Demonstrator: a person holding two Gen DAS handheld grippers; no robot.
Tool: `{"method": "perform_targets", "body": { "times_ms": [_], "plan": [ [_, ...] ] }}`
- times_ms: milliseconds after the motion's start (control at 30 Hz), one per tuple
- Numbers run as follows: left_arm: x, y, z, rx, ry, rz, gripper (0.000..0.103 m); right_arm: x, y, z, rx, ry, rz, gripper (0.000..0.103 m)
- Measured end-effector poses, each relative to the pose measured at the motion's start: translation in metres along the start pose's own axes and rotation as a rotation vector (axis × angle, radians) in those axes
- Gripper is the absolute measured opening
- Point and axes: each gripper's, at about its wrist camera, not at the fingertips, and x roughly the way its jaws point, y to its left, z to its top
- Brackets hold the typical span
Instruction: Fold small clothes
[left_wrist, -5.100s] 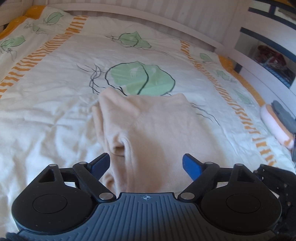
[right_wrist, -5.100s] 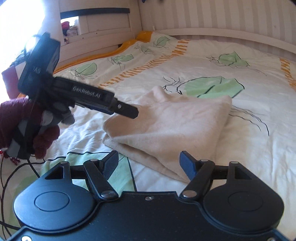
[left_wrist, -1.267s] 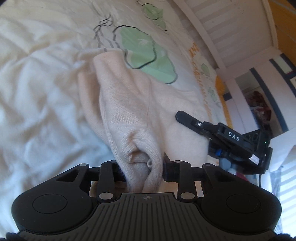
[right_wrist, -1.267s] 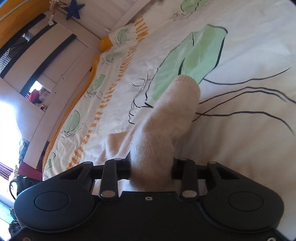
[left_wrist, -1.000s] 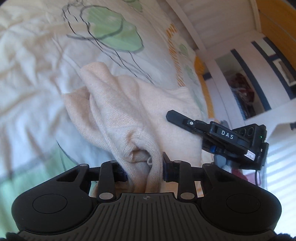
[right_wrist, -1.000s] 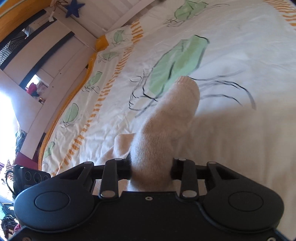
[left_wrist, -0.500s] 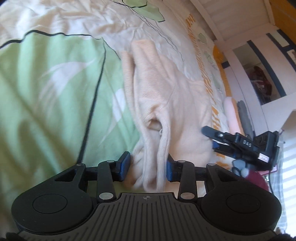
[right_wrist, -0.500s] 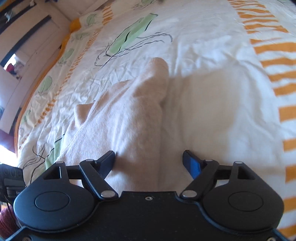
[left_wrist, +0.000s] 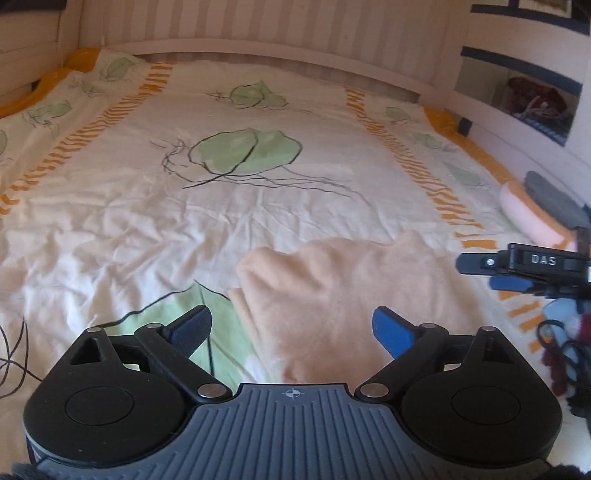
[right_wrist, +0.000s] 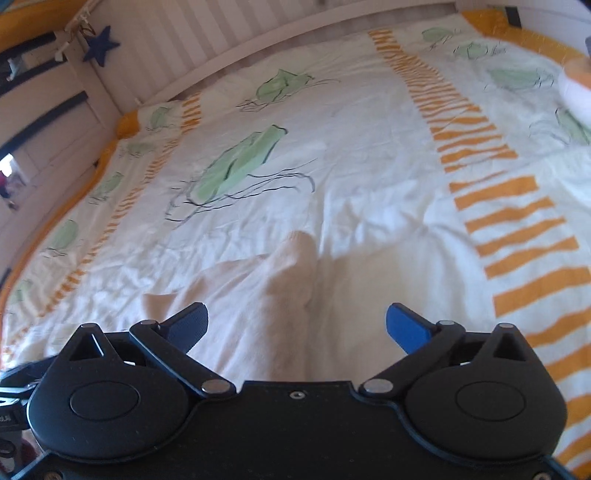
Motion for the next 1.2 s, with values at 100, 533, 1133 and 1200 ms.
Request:
{"method": "perform_targets", "body": {
  "times_ms": [100,533,1133,1200],
  "plan": [
    [0.03,0.008,-0.012,-0.017,0.087,0.087,0.095,0.026,0.002,-0.006,-0.06,0.054,-0.092,0.103],
    [0.024,0.037,-0.04,-0.129,0.089,0.057,0.103,0.023,0.013,-0.003,-0.152,-0.048,-0.152,0.103],
    [0.026,0.036,-0.041,-0.15,0.079,0.056,0.103,0.081,0.035,-0.001,-0.257,0.051,-0.167,0.103],
    [0.026,0.036,-0.041,-0.155,0.077,0.057,0.103,0.083,0.031,0.0,-0.22,0.053,-0.157,0.103]
  ]
}}
